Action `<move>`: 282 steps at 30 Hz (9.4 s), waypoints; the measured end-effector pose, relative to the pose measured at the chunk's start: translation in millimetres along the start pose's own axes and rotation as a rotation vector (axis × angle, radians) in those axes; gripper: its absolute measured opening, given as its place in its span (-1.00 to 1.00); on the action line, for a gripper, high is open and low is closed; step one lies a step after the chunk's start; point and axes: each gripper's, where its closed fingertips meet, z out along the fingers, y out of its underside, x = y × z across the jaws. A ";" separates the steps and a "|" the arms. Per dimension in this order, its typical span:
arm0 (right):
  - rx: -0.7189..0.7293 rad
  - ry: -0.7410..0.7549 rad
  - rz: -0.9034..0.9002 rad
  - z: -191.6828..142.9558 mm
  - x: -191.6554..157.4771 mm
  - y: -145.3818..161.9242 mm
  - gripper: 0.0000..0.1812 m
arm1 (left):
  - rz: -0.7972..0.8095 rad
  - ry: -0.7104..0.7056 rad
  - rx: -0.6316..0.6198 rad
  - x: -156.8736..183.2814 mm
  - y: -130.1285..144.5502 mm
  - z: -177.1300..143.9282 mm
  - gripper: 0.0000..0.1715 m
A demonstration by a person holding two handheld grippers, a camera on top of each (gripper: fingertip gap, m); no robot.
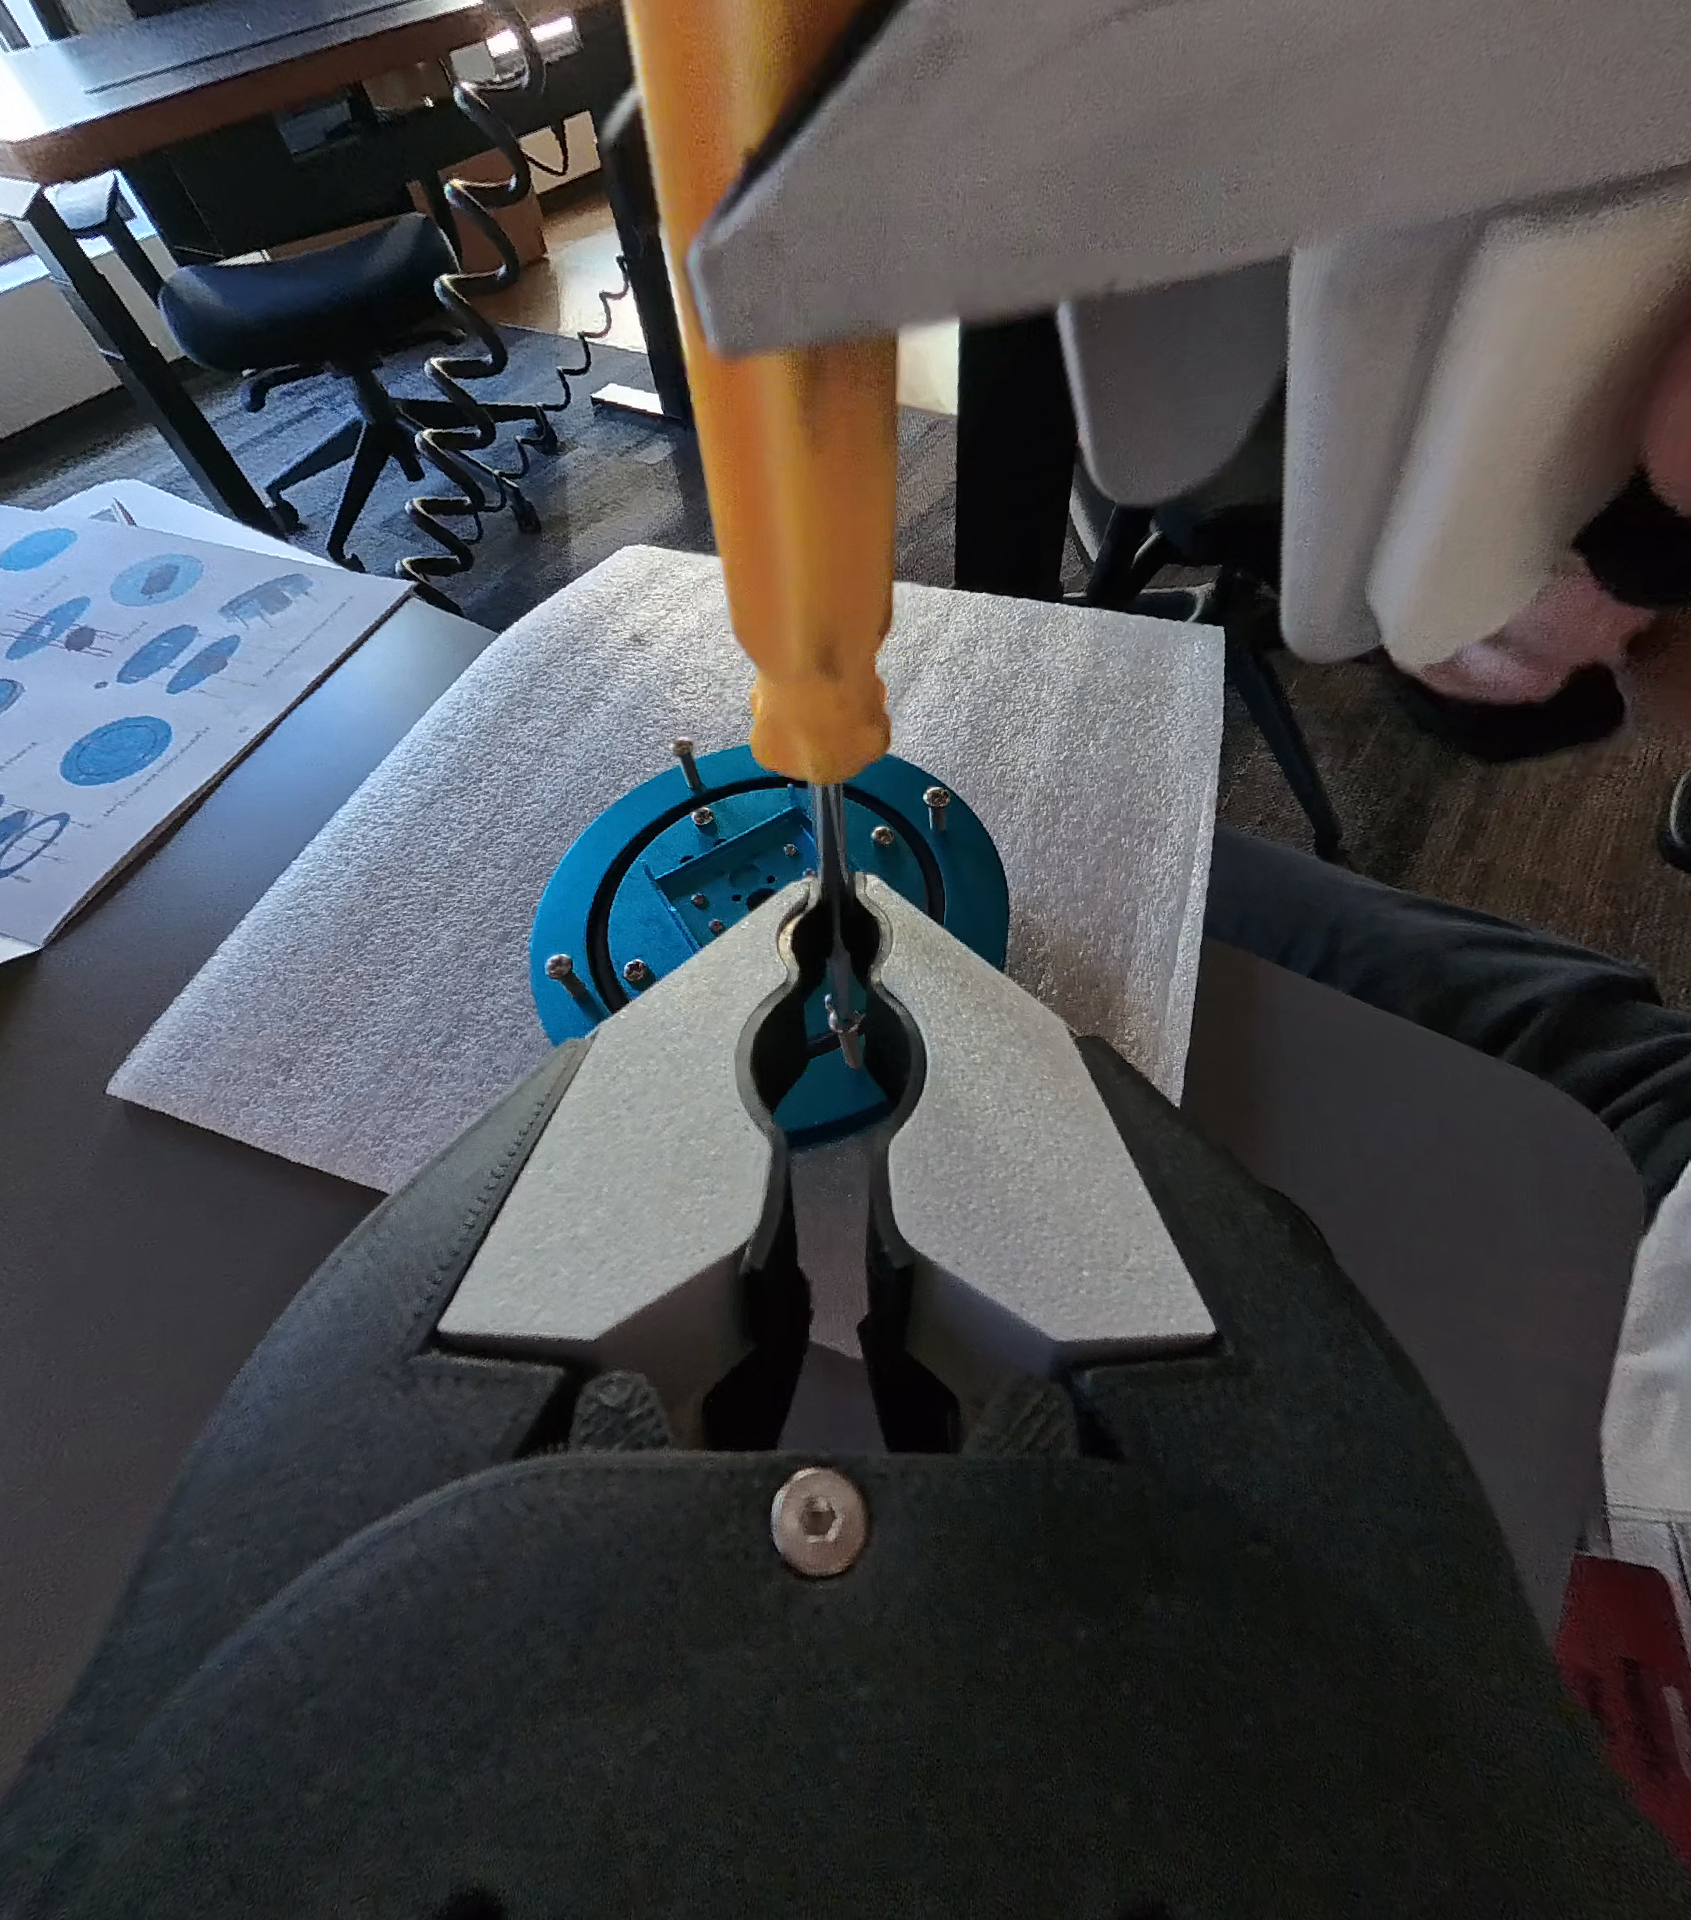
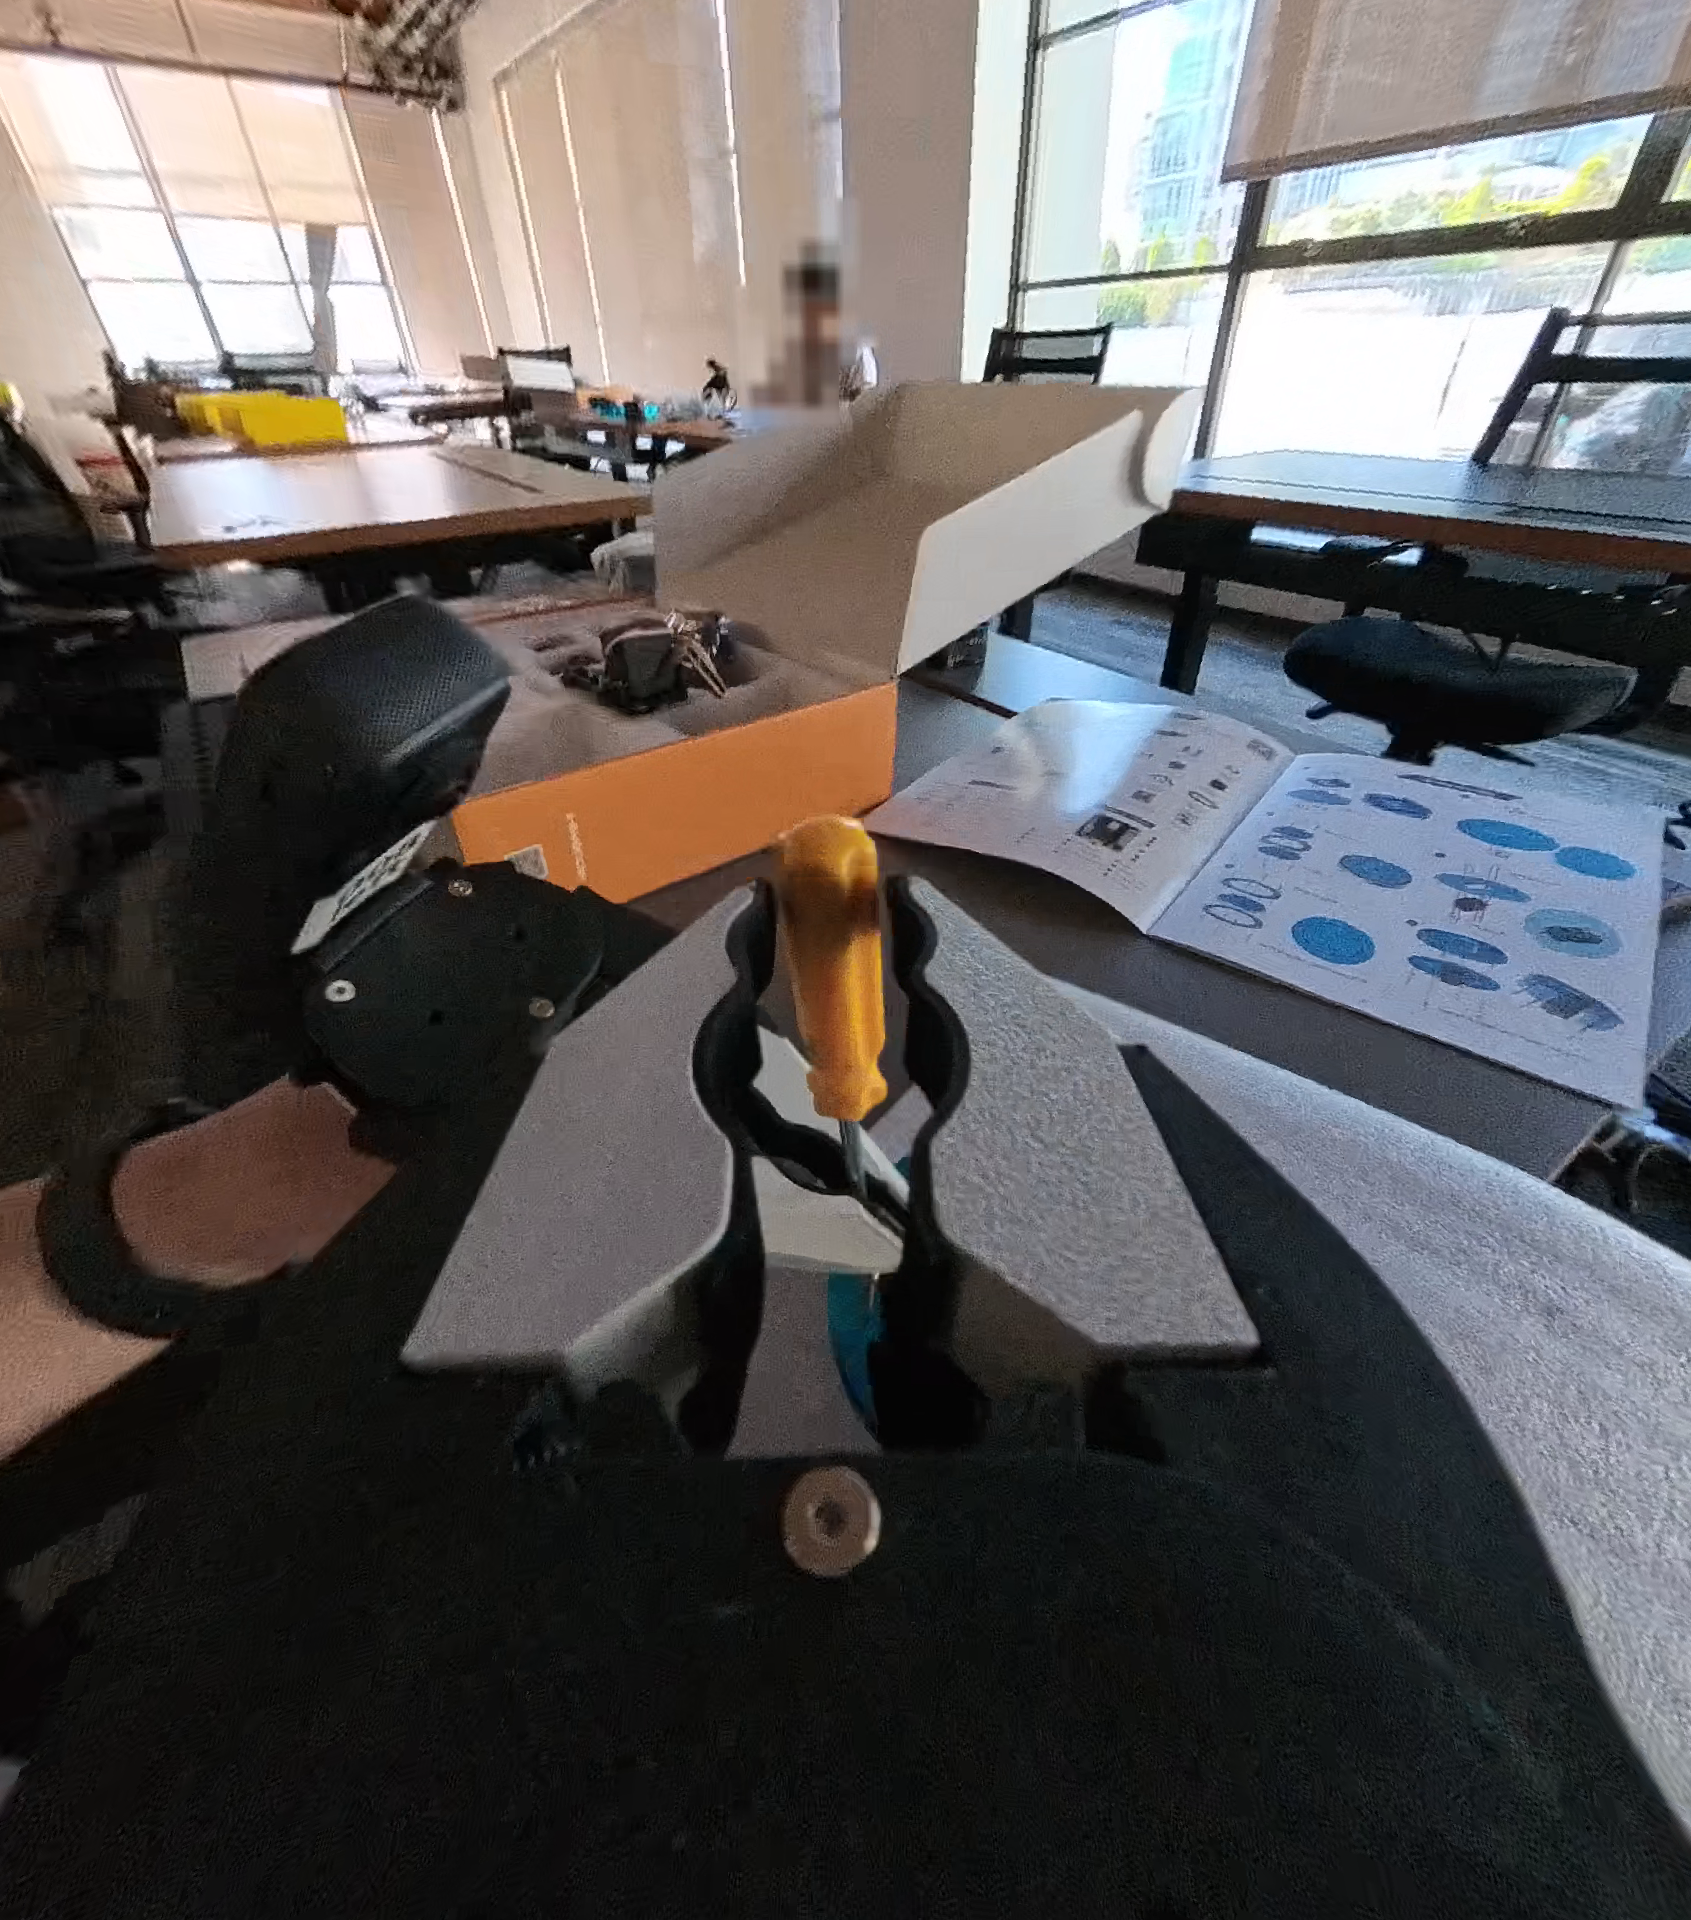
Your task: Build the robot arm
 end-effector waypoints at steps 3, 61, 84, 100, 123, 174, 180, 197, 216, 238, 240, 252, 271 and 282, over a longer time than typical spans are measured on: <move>-0.047 -0.134 0.026 1.1 1.5 -9.1 -0.43 | 0.017 -0.006 -0.016 -0.1 1.3 -2.4 -0.98; 0.101 -0.105 -0.100 5.7 -12.5 3.1 -0.82 | 0.033 0.014 -0.025 -0.1 1.5 2.6 -0.99; -0.123 -0.346 -0.018 21.9 6.5 10.1 -0.87 | 0.038 0.027 -0.041 1.2 0.0 6.6 -0.98; 0.007 -0.126 0.122 18.4 9.6 14.3 -0.87 | 0.001 0.050 -0.013 2.3 0.0 4.3 -0.98; -0.028 -0.231 -0.042 21.3 -14.1 9.9 -0.87 | -0.016 0.088 0.089 4.4 -27.8 -20.0 -0.57; -0.157 -0.241 -0.048 14.6 -5.0 8.0 -0.82 | 0.023 0.334 0.192 7.4 -53.4 -28.5 -0.82; -0.119 -0.097 -0.070 16.6 2.0 7.7 -0.82 | 0.066 0.202 0.194 3.9 -56.2 -27.5 -0.83; -0.190 -0.154 -0.093 13.0 -1.5 5.6 -0.81 | 0.086 0.217 0.131 1.6 -51.1 -28.4 -0.82; -0.181 -0.091 -0.099 13.1 4.4 2.8 -0.80 | 0.127 0.168 0.073 0.6 -49.5 -24.1 -0.81; -0.215 -0.246 -0.052 9.4 -11.9 2.3 -0.82 | 0.074 0.290 0.123 6.6 -46.3 -28.6 -0.82; -0.208 -0.254 -0.076 9.9 -7.3 3.1 -0.81 | 0.060 0.325 0.140 8.0 -46.5 -29.4 -0.81; -0.207 -0.318 -0.022 7.4 -13.3 7.2 -0.74 | 0.093 0.286 0.154 5.1 -49.6 -31.8 -0.83; -0.057 -0.110 -0.060 11.6 9.4 -0.7 -0.82 | -0.045 0.077 0.135 -9.3 -49.6 -18.2 -0.72; -0.125 -0.332 -0.029 12.7 -7.3 9.8 -0.83 | -0.007 0.307 0.185 11.4 -50.5 -21.4 -0.82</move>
